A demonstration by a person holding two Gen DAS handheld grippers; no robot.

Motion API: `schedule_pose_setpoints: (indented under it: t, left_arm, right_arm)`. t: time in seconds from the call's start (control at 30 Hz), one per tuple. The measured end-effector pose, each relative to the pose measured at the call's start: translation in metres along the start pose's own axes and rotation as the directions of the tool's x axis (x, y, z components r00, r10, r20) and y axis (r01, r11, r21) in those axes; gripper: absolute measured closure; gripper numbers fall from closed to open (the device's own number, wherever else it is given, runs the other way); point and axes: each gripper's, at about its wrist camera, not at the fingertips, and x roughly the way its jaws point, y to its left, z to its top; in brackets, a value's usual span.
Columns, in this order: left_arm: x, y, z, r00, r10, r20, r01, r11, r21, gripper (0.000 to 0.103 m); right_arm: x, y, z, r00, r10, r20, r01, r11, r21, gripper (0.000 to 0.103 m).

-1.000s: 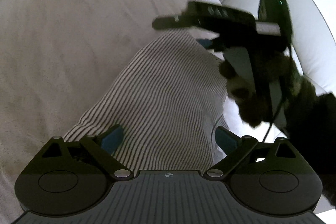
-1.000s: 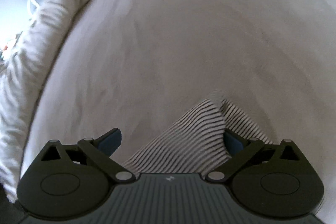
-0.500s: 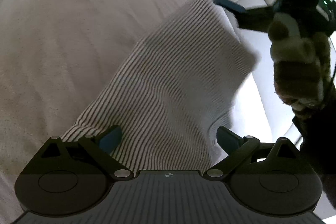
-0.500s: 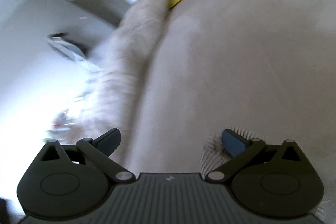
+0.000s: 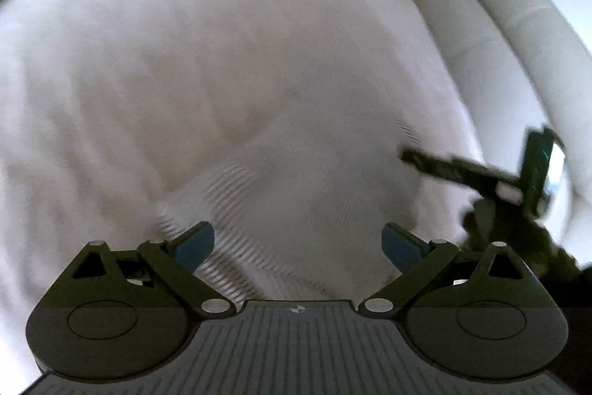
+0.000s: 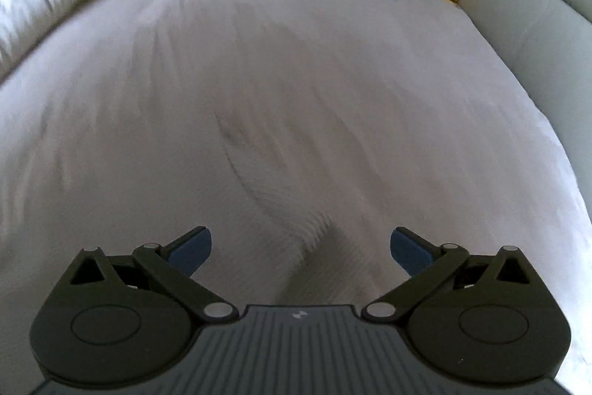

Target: Fold clothes

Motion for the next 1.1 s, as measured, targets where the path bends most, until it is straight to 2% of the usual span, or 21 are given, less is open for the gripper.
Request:
schedule_pose_setpoints:
  t: [0.17, 0.27, 0.4, 0.5, 0.6, 0.7, 0.83, 0.9, 0.97, 1.03, 1.1]
  left_arm:
    - [-0.001, -0.002, -0.032, 0.990, 0.138, -0.008, -0.138, 0.988, -0.065, 0.003]
    - [0.016, 0.003, -0.039, 0.981, 0.188, -0.038, -0.191, 0.976, -0.102, 0.003]
    - [0.023, -0.012, -0.046, 0.951, 0.308, -0.001, -0.308, 0.951, -0.040, 0.003]
    - [0.016, -0.003, -0.057, 0.948, 0.317, 0.002, -0.317, 0.947, -0.052, 0.003]
    - [0.007, 0.003, -0.062, 0.958, 0.285, 0.031, -0.281, 0.955, -0.097, 0.003]
    - [-0.006, 0.018, -0.059, 0.974, 0.204, 0.094, -0.180, 0.959, -0.218, 0.003]
    - [0.000, 0.035, -0.037, 0.984, 0.133, 0.121, -0.087, 0.942, -0.325, 0.003]
    - [0.018, 0.041, -0.024, 0.987, 0.124, 0.103, -0.078, 0.926, -0.370, 0.003]
    - [0.035, 0.037, -0.011, 0.987, 0.126, 0.103, -0.079, 0.926, -0.370, 0.003]
    - [0.027, 0.024, 0.007, 0.985, 0.059, 0.161, -0.002, 0.943, -0.334, 0.003]
    - [0.012, 0.014, 0.019, 0.975, -0.004, 0.224, 0.076, 0.946, -0.314, 0.003]
  right_arm:
    - [-0.031, -0.008, -0.028, 0.995, 0.092, 0.038, -0.092, 0.996, -0.018, 0.000]
    - [-0.049, -0.014, -0.045, 0.987, 0.148, 0.060, -0.146, 0.989, -0.031, 0.000]
    - [-0.047, 0.008, -0.041, 0.976, 0.210, 0.063, -0.199, 0.969, -0.144, 0.000]
    - [-0.044, 0.026, -0.037, 0.965, 0.256, 0.060, -0.236, 0.944, -0.231, 0.000]
    - [-0.041, 0.043, -0.033, 0.952, 0.301, 0.053, -0.270, 0.910, -0.316, 0.000]
    - [-0.028, 0.048, -0.050, 0.952, 0.304, 0.039, -0.272, 0.897, -0.349, 0.000]
    - [-0.013, 0.053, -0.068, 0.953, 0.304, 0.021, -0.274, 0.886, -0.374, 0.000]
    - [-0.011, 0.053, -0.067, 0.953, 0.302, 0.015, -0.276, 0.891, -0.360, 0.000]
    - [-0.010, 0.053, -0.067, 0.954, 0.300, 0.009, -0.278, 0.896, -0.346, 0.000]
    - [-0.016, 0.051, -0.066, 0.948, 0.318, 0.013, -0.293, 0.888, -0.354, 0.000]
    - [-0.023, 0.049, -0.065, 0.941, 0.338, 0.019, -0.309, 0.879, -0.364, 0.000]
